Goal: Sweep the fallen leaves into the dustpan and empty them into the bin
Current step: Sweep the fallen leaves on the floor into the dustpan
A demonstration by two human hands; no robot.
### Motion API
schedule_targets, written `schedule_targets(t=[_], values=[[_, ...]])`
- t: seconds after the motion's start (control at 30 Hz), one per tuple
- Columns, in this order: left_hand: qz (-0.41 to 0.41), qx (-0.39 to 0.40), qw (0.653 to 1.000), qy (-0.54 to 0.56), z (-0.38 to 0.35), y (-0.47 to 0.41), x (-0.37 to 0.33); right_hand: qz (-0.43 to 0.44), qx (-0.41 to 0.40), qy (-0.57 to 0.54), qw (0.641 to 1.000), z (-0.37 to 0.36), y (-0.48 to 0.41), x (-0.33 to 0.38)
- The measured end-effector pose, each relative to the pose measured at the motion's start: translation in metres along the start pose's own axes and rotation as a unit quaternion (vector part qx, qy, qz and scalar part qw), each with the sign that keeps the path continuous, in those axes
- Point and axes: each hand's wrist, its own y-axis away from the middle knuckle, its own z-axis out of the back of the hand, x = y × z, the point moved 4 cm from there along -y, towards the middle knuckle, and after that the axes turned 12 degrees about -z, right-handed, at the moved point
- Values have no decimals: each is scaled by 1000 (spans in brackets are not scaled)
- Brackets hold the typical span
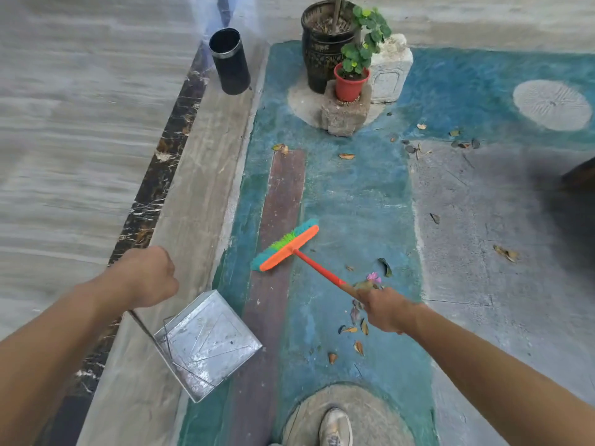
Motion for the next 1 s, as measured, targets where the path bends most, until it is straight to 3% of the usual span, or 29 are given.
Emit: schedule_targets(t=[0.2, 0.37, 0.47, 0.67, 0.83, 1.0], values=[[19, 4, 1000, 23, 26, 2, -9, -69, 15, 30, 997, -51, 54, -129], [-4, 12, 1000, -22, 33, -5, -14, -112, -7, 36, 993, -54, 94, -203], [-26, 8, 997, -71, 39, -12, -21, -103, -13, 98, 990, -79, 99, -242], [-45, 5, 996, -80, 40, -30, -58, -19, 51, 115, 992, -64, 112, -201], [-65, -1, 994, -91, 44, -48, -101, 24, 84, 242, 966, -63, 93, -179], [-98, -1, 985, -143, 56, -68, -134, 7, 28, 297, 955, -25, 91, -214]])
